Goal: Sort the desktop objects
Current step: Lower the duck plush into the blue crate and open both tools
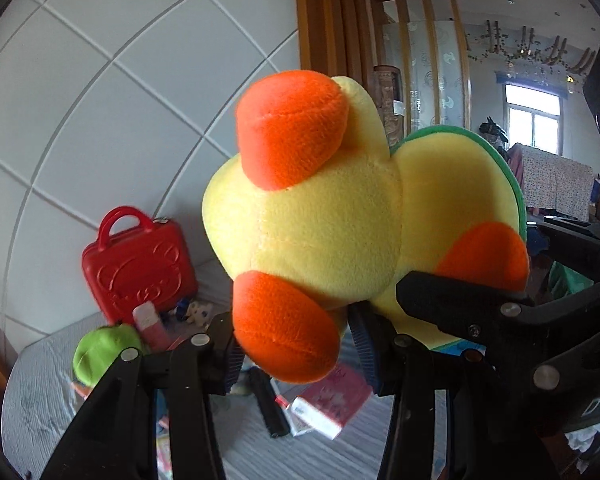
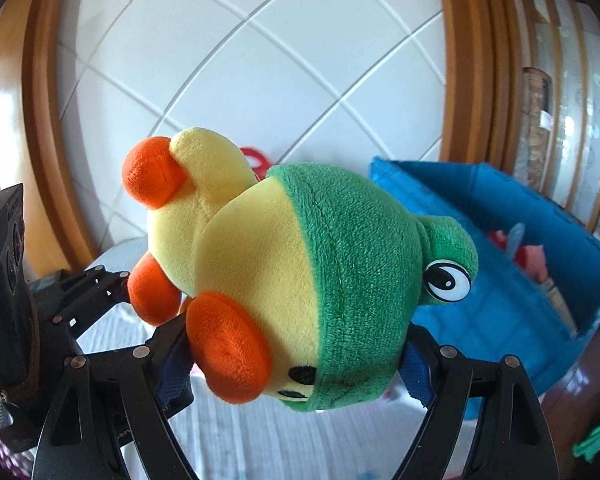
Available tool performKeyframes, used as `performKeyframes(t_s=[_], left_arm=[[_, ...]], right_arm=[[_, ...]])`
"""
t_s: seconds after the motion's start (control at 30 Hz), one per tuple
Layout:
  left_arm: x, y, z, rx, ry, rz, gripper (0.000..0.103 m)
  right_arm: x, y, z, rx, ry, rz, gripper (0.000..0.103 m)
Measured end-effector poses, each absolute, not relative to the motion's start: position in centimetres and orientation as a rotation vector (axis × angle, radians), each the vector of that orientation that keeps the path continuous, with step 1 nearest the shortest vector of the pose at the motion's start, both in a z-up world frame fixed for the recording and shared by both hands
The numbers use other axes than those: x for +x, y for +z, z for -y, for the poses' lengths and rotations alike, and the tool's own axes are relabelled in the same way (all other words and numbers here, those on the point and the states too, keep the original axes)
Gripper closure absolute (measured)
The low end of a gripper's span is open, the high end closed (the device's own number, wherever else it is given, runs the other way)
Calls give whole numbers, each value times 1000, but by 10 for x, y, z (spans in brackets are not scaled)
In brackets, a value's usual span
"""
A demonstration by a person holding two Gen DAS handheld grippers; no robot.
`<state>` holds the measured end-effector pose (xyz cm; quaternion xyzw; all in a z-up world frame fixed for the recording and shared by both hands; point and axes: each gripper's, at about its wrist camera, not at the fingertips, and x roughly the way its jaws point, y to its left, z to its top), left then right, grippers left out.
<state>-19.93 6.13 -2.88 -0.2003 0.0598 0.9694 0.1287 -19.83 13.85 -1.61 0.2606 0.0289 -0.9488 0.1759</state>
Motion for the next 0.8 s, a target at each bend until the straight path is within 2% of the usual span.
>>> performKeyframes(t_s=[0.23,0.43,0.73,0.8], left_arm=[[-273,10,-215,-543,2760,-247,57],[-327,13,-308,-628,2712,-295,57],[-360,2,-374,-724,2639,-338,57],[-361,2,-382,-740,2626,-323,53]], right_arm=[[-256,21,-288,658,-2770,-54,18],[-294,26,-390,682,-2832,-19,17],[-338,8,-483,734,-2877,111,13],[-341,7,-493,736,-2891,131,11]])
